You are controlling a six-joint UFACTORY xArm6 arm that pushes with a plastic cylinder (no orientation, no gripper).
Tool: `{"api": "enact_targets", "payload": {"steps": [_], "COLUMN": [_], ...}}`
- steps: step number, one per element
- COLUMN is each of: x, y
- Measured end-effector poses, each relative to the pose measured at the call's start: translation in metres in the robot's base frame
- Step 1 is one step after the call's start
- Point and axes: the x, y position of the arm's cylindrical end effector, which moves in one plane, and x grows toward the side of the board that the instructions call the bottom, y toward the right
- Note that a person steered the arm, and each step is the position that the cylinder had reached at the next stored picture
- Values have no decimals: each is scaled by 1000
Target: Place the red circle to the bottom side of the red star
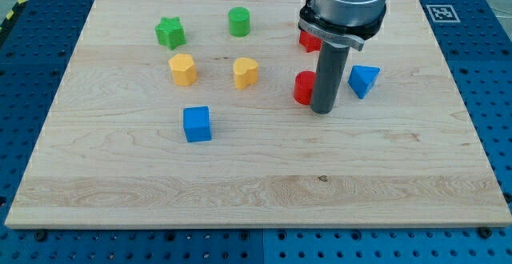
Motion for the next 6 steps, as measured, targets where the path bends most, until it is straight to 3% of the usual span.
{"api": "enact_targets", "payload": {"steps": [3,6], "x": [4,-24], "y": [-21,-23]}}
